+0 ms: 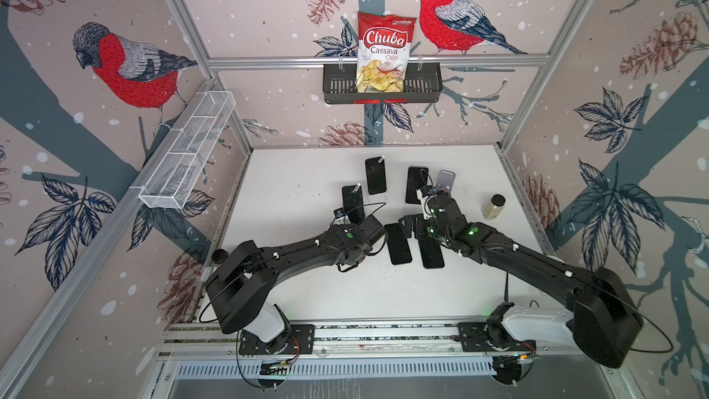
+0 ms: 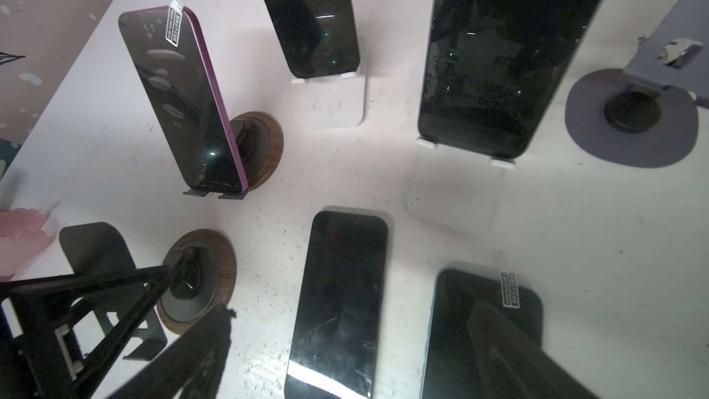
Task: Remove the phone from the phone stand
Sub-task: Pick up the phone stand from the center of the table.
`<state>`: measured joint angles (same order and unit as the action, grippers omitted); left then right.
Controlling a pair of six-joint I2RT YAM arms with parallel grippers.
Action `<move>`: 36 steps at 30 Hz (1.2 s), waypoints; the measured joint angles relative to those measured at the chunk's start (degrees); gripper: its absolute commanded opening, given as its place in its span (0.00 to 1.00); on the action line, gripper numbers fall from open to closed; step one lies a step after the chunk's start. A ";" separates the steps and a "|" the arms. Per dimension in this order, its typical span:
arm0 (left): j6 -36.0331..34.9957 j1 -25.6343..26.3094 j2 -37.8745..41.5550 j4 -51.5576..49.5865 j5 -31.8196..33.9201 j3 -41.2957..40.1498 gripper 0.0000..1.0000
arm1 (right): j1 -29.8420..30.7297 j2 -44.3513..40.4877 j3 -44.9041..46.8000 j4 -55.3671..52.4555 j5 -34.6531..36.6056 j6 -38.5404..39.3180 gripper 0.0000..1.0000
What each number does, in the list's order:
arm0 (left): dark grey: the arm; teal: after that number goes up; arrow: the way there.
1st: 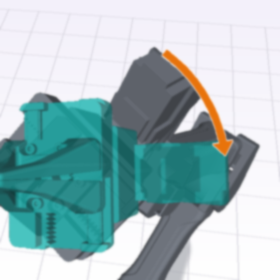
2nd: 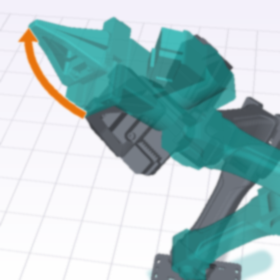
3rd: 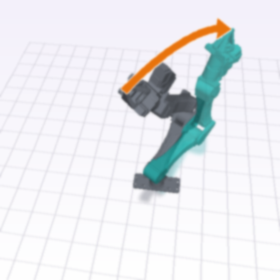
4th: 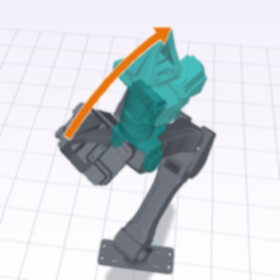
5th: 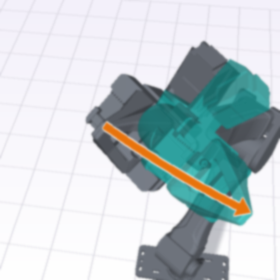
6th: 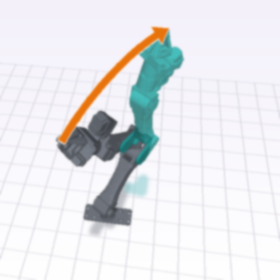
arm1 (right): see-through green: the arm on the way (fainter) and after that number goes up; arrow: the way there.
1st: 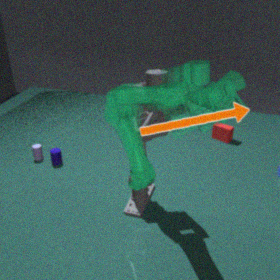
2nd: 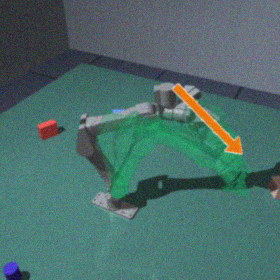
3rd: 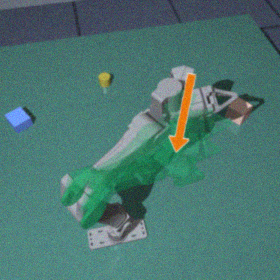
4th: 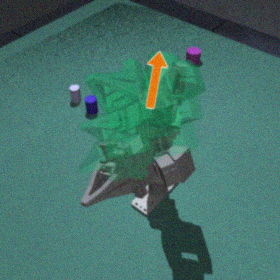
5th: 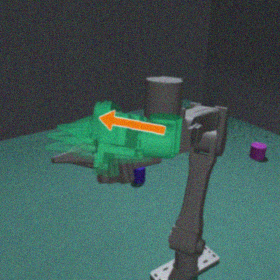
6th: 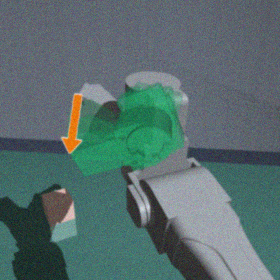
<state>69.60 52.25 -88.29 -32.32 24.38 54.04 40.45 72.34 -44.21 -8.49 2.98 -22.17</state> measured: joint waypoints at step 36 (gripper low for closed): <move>-6.25 -14.58 15.19 -3.98 5.51 -5.44 0.45 | 0.17 1.81 -2.51 0.35 -2.38 1.07 1.00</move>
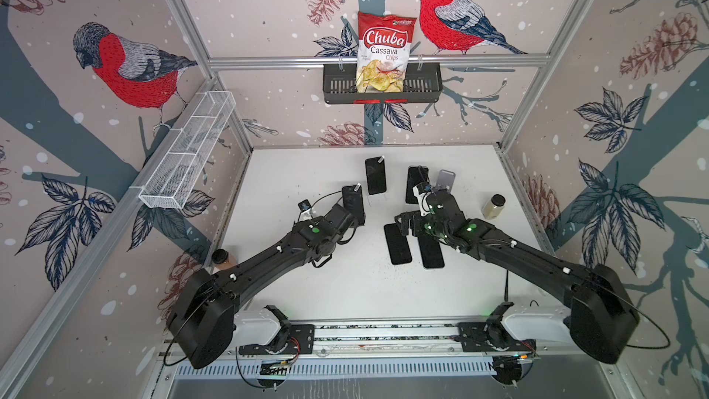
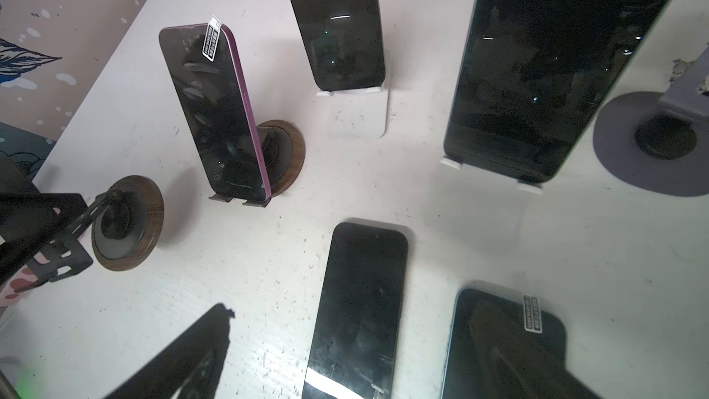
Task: Remove the phone from the phone stand
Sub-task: Pick up the phone stand from the center of the table, then place the phone stand at the top-left of the table.
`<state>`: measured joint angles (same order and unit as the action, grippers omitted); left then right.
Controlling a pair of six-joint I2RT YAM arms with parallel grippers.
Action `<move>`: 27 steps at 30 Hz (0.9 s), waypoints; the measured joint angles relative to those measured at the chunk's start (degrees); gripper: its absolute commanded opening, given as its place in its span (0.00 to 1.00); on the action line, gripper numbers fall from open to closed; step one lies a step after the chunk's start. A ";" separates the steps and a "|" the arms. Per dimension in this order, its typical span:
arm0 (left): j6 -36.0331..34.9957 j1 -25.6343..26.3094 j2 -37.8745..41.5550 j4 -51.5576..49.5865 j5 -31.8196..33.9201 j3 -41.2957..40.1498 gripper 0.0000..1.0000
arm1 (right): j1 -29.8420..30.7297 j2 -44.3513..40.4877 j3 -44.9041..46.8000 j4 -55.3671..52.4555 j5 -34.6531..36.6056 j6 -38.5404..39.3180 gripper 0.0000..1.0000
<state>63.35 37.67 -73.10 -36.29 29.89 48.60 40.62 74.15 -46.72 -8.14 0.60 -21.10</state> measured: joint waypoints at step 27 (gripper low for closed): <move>-22.95 -22.51 -26.73 13.22 -14.71 22.82 0.45 | 2.10 5.75 -5.14 -0.04 0.57 0.37 1.00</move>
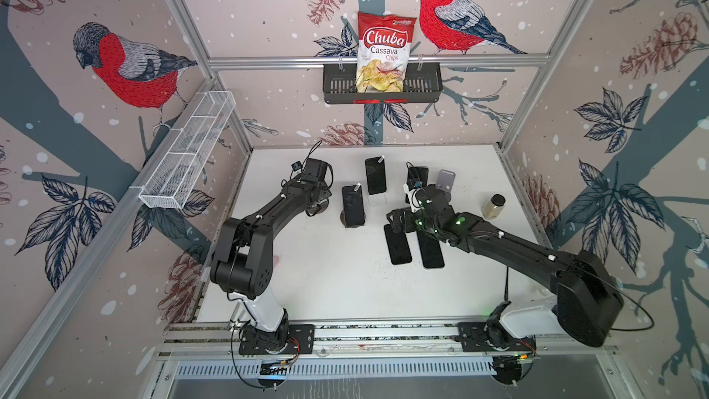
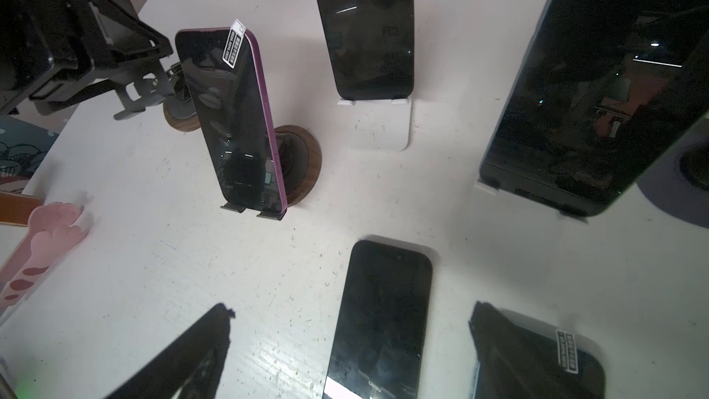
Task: Remove the phone from the phone stand
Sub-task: Place the phone stand at the top-left of the table.
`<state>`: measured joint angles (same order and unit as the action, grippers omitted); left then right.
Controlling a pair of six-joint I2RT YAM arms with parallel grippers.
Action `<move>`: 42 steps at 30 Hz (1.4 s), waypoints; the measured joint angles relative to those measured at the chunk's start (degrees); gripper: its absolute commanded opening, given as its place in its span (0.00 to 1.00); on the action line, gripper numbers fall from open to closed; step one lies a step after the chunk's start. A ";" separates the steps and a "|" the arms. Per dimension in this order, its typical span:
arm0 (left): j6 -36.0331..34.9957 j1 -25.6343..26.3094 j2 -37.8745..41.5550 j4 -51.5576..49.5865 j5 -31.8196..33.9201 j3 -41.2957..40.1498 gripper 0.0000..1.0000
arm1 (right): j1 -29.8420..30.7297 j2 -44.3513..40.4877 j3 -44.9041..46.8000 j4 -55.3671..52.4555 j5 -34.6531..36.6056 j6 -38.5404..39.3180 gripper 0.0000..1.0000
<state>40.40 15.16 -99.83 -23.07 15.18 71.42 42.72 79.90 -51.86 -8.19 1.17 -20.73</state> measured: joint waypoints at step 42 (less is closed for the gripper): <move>-2.89 -1.97 -17.55 -7.19 -2.86 18.64 0.88 | 2.64 3.50 -2.93 -0.85 0.79 -0.04 0.99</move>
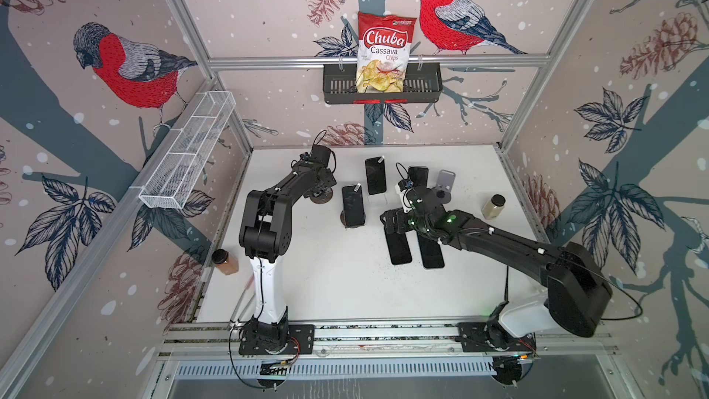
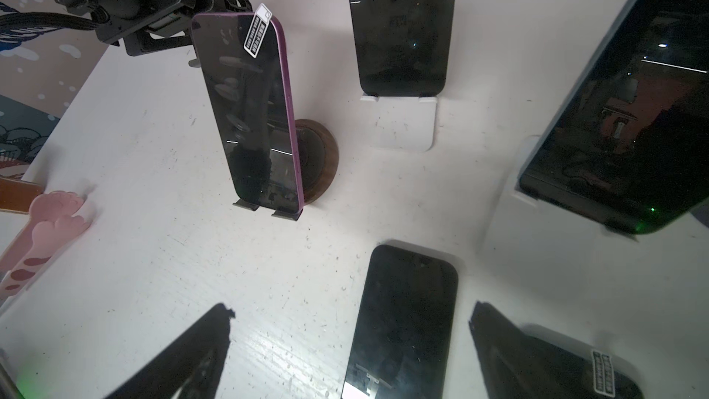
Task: Remove the phone from the phone stand
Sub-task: Place the phone stand at the top-left of the table.
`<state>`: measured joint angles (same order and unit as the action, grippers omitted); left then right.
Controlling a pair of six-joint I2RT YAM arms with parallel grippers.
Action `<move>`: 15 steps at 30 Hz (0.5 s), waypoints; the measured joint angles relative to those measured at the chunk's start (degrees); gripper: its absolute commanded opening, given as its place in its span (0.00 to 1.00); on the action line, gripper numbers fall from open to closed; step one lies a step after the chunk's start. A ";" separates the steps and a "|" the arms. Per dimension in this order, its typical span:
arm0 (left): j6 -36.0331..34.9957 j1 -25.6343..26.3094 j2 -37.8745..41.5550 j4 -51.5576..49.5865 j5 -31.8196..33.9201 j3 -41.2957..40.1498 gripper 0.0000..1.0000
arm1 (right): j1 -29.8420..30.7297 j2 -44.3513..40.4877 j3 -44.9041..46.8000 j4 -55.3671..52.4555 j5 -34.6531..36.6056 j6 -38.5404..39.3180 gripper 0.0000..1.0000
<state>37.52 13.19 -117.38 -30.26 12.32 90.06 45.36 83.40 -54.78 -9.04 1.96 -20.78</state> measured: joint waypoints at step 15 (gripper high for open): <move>-0.52 0.13 2.21 -2.54 1.38 1.16 0.97 | 0.09 -0.74 0.76 0.44 0.22 0.02 0.99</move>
<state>36.99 13.32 -115.18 -32.80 13.69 91.22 45.45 82.65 -54.02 -8.60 2.17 -20.75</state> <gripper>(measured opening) 0.966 0.994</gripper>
